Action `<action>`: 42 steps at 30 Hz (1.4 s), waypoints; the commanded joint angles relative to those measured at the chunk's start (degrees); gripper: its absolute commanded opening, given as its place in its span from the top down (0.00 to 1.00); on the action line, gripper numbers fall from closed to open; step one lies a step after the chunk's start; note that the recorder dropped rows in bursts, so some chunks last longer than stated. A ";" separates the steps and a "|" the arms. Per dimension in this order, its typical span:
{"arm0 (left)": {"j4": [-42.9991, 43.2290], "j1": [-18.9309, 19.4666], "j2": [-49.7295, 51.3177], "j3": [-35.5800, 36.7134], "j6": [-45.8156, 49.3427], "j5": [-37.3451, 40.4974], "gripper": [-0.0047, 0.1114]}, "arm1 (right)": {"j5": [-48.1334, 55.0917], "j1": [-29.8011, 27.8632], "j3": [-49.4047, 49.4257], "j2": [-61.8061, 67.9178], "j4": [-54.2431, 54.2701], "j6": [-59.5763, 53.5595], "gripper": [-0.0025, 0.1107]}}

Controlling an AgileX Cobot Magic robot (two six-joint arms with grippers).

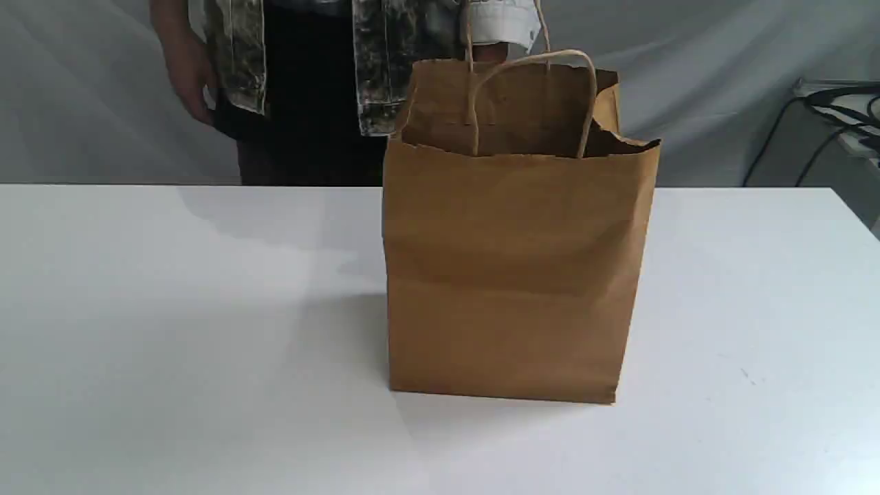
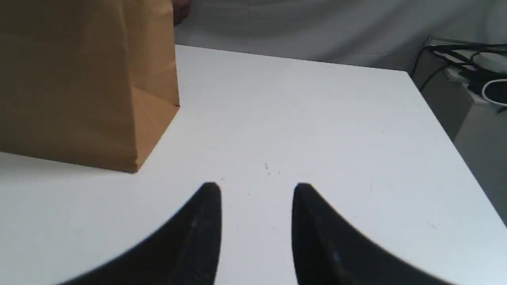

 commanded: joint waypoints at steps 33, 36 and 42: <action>-1.57 0.14 -1.16 0.21 1.83 8.97 0.41 | -0.15 0.18 0.20 -0.25 -0.44 0.38 0.71; -1.57 0.14 -1.16 0.21 1.83 8.97 0.41 | -0.15 0.18 0.20 -0.25 -0.44 0.21 0.71; -1.57 0.14 -1.16 0.21 1.83 8.97 0.41 | -0.15 0.18 0.20 -0.25 -0.44 0.21 0.71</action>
